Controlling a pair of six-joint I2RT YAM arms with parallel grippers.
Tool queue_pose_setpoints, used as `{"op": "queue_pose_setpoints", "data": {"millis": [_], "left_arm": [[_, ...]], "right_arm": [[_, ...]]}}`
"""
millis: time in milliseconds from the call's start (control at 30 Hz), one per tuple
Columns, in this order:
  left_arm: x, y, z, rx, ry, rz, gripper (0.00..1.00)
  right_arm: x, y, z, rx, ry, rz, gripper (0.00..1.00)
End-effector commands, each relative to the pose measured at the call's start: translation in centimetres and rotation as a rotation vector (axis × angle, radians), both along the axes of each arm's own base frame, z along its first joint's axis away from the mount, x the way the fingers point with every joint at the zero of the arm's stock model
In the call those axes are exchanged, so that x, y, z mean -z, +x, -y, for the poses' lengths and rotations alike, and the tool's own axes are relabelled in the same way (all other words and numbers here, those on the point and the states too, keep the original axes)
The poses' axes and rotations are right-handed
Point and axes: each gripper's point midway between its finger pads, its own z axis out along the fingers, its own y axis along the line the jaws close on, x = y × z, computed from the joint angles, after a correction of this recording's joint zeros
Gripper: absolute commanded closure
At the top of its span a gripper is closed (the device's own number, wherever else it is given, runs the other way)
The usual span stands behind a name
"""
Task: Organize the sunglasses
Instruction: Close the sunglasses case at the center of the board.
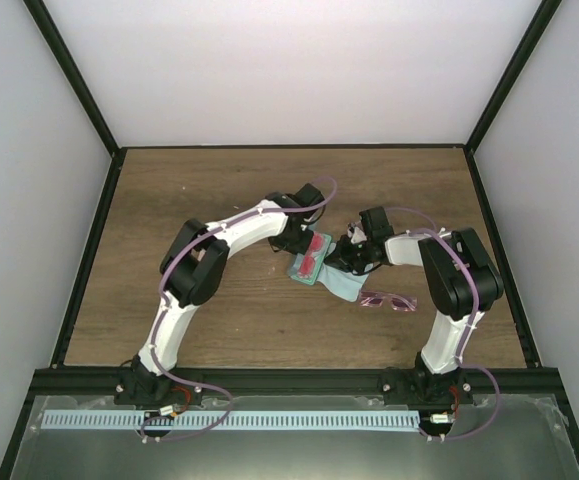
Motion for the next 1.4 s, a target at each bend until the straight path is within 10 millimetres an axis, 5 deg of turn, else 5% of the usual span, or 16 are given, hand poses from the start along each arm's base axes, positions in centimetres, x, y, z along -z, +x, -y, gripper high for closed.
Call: {"op": "queue_pose_setpoints", "data": {"millis": [0,267,1367], "left_arm": [[2.9,-9.3,11.7,0.274,-0.263,-0.224,0.94],[4.8,-10.7,11.4,0.304,-0.188,-0.259,0.94],[7.7,-16.1,14.1,0.357,-0.168,-0.345,0.95]], "right_arm": [[0.5,-1.6,-3.6,-0.119,0.102,-0.002,0.98],[0.8,-1.9,-3.6,-0.122,0.104,-0.012,0.98],[3.1,-2.2,-2.8,-0.184,0.065,-0.017,0.99]]}}
